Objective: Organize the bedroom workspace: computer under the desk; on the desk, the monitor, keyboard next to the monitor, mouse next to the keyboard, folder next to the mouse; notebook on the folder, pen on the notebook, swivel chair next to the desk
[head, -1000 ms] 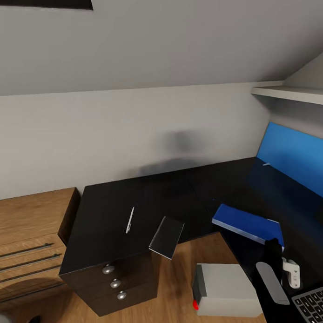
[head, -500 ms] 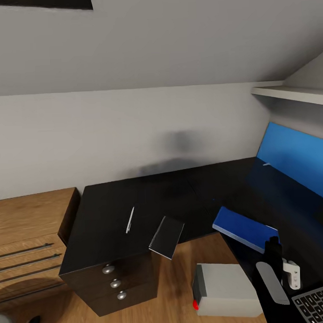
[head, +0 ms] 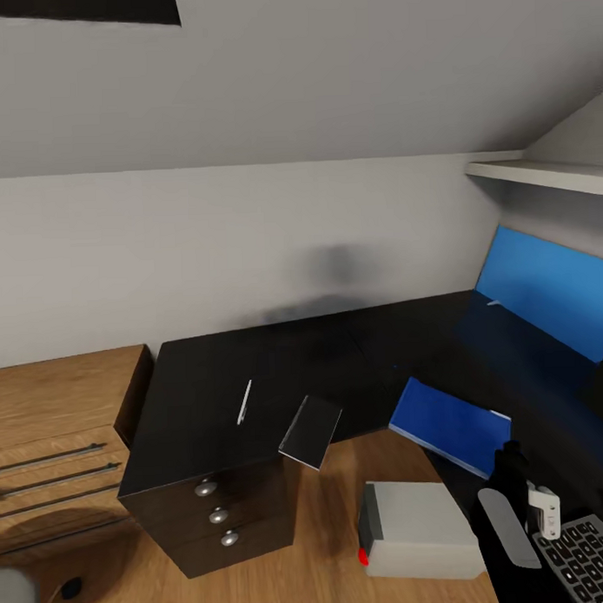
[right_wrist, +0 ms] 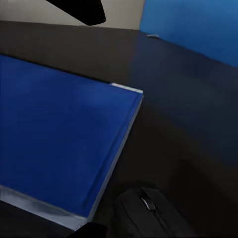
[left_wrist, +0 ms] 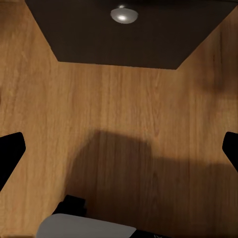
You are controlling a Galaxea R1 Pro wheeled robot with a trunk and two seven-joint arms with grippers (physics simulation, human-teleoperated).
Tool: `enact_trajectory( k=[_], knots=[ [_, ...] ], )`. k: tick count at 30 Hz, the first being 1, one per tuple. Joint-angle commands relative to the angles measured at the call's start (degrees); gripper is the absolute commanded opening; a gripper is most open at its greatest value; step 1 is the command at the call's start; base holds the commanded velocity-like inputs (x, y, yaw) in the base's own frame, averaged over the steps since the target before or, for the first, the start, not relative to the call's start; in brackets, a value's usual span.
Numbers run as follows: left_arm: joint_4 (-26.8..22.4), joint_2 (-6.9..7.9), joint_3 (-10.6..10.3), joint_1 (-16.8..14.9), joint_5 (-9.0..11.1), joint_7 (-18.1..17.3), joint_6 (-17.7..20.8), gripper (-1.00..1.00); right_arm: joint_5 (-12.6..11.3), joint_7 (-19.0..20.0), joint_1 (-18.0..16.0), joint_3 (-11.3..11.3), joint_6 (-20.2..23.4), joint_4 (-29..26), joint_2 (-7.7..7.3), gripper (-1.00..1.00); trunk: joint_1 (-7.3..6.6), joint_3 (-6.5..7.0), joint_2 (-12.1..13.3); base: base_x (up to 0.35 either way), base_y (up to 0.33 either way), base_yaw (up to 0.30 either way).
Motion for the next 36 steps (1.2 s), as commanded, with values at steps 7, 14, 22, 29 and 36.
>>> enact_trajectory(
  k=[7,14,22,29,36],
  knots=[
    [0.0,0.06,-0.5,0.0,0.4,0.4,-0.2,1.0,-0.3,0.3,0.0,0.1,-0.1,-0.2,0.03,1.0,-0.01,-0.06,0.0,-0.027,0.0,0.0],
    [0.0,0.05,-0.5,0.0,0.4,0.4,-0.2,1.0,-0.3,0.4,0.0,0.1,-0.1,-0.3,0.03,1.0,-0.01,-0.06,0.0,-0.002,0.0,0.0],
    [0.0,0.03,-0.5,0.0,0.4,0.4,-0.1,1.0,-0.1,1.2,0.0,0.7,0.0,-2.0,0.13,1.0,-0.01,-0.06,0.0,0.0,0.0,0.0],
    [0.0,0.03,-0.5,0.0,0.4,0.4,-0.1,1.0,0.8,1.5,0.2,3.4,0.1,-4.8,0.26,1.0,-0.01,-0.06,0.0,0.0,0.0,0.0],
    [0.0,0.03,-0.5,0.0,0.4,0.4,-0.1,1.0,1.1,1.5,0.6,5.7,0.2,-6.3,0.29,1.0,-0.01,-0.06,0.0,0.0,0.0,0.0]
  ],
)
